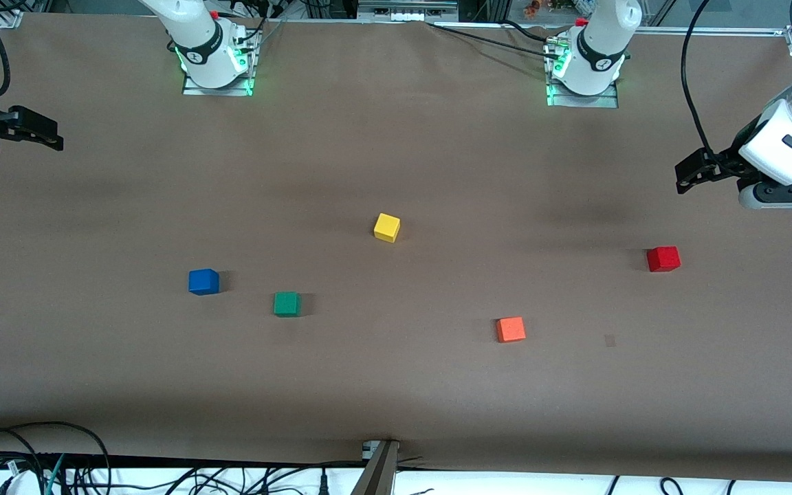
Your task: Pass red block to right arm, stack on blue
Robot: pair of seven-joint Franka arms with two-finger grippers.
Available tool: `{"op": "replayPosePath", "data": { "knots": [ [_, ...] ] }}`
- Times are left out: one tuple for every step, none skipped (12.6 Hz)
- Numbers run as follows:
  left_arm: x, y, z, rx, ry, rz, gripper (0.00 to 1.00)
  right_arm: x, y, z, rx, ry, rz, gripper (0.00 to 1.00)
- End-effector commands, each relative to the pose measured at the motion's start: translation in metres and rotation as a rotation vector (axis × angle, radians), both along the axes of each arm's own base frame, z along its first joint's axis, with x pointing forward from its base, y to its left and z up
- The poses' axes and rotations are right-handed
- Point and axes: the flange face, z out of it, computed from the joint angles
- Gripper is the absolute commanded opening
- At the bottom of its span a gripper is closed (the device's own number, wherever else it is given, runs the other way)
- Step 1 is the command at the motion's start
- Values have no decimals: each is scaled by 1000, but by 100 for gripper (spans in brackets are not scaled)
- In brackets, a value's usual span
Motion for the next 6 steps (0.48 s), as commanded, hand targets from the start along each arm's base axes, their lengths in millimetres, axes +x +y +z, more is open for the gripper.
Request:
{"op": "replayPosePath", "data": {
  "knots": [
    [3, -2, 6, -20, 6, -9, 100, 2, -3, 4, -7, -6, 6, 100],
    [3, -2, 6, -20, 6, -9, 100, 2, -3, 5, -7, -7, 6, 100],
    [3, -2, 7, -20, 5, -9, 100, 2, -3, 5, -7, -7, 6, 100],
    [3, -2, 6, -20, 6, -9, 100, 2, -3, 5, -7, -7, 6, 100],
    [3, 0, 6, -19, 6, -4, 100, 2, -3, 5, -7, -7, 6, 100],
    [4, 1, 5, -19, 8, -3, 100, 3, -2, 5, -7, -7, 8, 100]
  ]
}}
